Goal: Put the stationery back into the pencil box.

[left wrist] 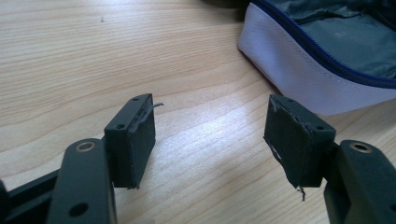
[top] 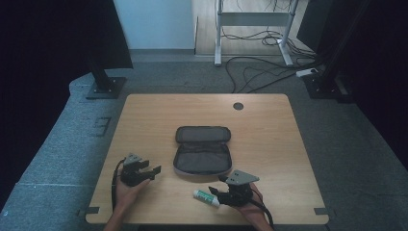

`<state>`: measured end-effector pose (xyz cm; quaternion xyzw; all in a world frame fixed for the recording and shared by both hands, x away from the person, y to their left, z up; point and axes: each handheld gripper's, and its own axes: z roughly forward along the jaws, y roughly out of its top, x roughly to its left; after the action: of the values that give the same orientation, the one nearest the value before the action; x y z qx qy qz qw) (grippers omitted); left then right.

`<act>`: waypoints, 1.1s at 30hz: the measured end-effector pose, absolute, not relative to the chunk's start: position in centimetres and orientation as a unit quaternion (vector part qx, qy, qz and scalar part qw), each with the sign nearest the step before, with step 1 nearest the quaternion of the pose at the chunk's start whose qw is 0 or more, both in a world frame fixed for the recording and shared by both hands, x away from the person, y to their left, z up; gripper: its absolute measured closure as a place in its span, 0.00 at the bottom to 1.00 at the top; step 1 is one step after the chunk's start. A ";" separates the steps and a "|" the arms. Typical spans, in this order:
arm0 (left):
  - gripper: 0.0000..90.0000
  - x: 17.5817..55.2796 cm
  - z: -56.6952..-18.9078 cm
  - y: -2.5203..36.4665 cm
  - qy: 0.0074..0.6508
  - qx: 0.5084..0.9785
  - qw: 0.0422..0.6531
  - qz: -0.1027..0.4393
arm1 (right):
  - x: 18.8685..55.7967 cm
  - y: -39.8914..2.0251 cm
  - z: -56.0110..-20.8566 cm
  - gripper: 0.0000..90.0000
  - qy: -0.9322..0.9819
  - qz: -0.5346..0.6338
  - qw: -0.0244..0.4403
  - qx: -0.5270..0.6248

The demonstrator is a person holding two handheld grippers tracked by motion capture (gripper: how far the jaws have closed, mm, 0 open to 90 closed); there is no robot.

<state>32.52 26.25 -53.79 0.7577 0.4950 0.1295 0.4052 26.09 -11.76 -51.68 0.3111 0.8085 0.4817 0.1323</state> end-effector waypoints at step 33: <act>0.38 32.9 -54.4 26.7 0.502 0.758 0.402 0.112 | 25.4 -8.2 -54.6 0.58 0.866 0.406 0.098 0.274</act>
<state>32.89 26.74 -54.41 0.7576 0.5019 0.1123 0.4020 25.39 -8.19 -54.58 0.2741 0.8661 0.4063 0.0981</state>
